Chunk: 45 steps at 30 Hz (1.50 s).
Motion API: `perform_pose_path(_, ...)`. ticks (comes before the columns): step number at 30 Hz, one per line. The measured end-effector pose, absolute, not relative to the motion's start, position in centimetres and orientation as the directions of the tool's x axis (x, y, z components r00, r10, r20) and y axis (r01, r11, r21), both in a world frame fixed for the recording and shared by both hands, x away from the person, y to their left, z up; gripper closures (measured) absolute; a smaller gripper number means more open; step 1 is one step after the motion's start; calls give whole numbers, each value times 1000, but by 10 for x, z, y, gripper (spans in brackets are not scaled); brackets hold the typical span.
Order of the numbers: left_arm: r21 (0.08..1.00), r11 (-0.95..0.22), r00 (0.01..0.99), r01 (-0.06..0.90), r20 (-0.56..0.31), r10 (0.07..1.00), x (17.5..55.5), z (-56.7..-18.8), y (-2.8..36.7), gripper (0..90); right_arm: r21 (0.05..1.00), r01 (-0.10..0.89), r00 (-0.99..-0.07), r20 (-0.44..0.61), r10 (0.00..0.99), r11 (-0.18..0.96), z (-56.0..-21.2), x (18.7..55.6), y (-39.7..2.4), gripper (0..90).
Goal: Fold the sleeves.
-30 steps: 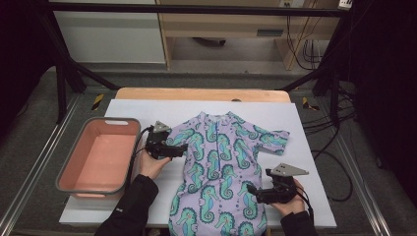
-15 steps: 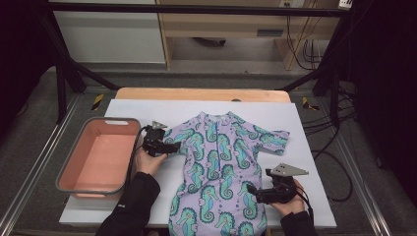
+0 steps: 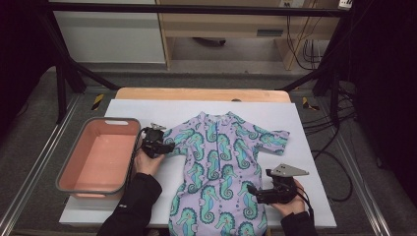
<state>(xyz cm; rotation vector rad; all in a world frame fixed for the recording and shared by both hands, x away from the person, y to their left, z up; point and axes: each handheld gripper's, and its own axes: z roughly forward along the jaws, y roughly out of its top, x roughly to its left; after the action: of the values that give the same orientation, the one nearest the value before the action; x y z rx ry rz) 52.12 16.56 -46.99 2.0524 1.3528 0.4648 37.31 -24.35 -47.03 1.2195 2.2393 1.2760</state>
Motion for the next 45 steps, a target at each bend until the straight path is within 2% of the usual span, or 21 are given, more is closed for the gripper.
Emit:
perform_pose_path(2,670,-273,408,690,-49,912,521,-470,165,495,811,529,-600,151,785,248,-470,373,-244,43)
perform_pose_path(4,670,-273,397,690,-35,917,520,-470,165,575,811,530,-600,152,785,248,-470,373,-243,43)
perform_pose_path(8,669,-274,380,691,-15,925,519,-470,165,674,811,529,-602,152,784,249,-470,373,-243,43)
perform_pose_path(16,662,-287,379,692,6,925,518,-470,159,801,810,530,-604,156,781,249,-470,373,-243,43)
perform_pose_path(19,665,-284,377,691,4,926,518,-470,160,879,811,532,-601,159,784,243,-470,373,-243,43)
perform_pose_path(25,677,-257,371,690,-26,928,518,-469,162,893,813,532,-601,165,782,237,-469,373,-244,45)
perform_pose_path(30,728,-234,377,644,-36,926,514,-459,161,896,811,534,-601,165,782,239,-470,373,-244,46)
perform_pose_path(41,798,-215,437,563,-67,897,509,-428,157,897,812,533,-600,165,783,237,-469,373,-244,46)
perform_pose_path(45,818,-246,476,520,-39,879,507,-418,150,898,812,533,-600,165,782,238,-469,373,-244,47)
